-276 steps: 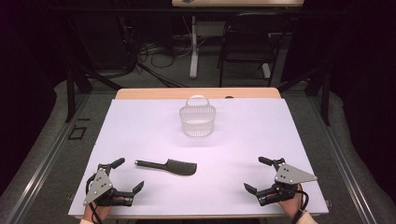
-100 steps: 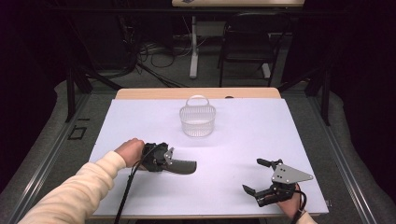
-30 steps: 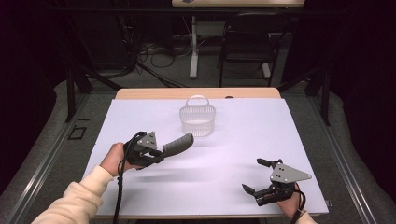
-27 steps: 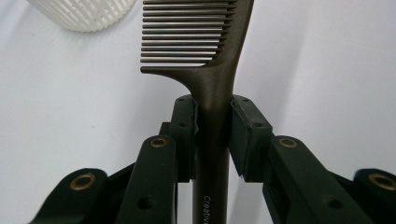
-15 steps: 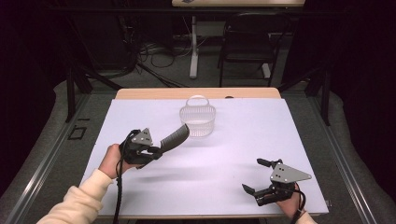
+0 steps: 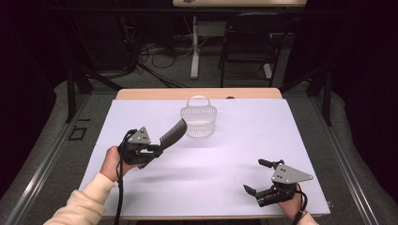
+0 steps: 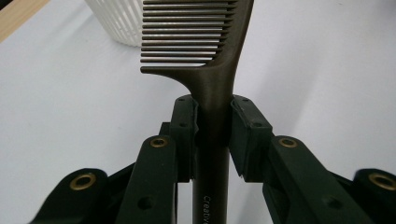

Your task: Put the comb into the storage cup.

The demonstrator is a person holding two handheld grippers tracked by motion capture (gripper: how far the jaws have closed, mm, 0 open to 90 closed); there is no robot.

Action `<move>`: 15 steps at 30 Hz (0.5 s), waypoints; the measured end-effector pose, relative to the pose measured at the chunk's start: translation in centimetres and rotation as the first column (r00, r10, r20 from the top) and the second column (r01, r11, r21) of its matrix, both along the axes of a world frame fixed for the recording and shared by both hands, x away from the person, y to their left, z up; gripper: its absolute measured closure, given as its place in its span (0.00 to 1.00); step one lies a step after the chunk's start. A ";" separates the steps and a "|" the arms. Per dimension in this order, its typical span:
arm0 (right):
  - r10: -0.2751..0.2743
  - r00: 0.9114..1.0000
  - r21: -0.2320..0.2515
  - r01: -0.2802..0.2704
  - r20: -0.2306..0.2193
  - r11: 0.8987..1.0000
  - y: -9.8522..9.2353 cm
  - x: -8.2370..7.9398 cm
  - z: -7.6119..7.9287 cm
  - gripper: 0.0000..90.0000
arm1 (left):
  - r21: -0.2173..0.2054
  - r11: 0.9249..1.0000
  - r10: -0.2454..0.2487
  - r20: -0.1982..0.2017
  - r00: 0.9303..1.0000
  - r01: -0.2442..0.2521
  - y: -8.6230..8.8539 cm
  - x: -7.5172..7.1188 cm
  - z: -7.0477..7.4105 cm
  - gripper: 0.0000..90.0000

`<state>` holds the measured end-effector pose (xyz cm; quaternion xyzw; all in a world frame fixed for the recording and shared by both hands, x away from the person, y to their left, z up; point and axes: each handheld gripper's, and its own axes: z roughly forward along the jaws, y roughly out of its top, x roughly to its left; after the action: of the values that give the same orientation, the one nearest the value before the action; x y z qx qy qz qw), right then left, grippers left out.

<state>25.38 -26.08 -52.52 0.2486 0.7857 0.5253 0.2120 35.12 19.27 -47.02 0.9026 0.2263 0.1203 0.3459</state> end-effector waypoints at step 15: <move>0.001 1.000 -0.003 -0.001 -0.001 1.000 0.0 0.0 0.0 0.00 | -0.075 0.993 0.096 0.037 0.995 -0.093 0.6 0.0 -0.3 0.80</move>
<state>25.40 -26.04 -52.52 0.2480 0.7867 0.5243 0.2115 35.15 19.90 -47.34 0.8749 0.2662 0.1465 0.3771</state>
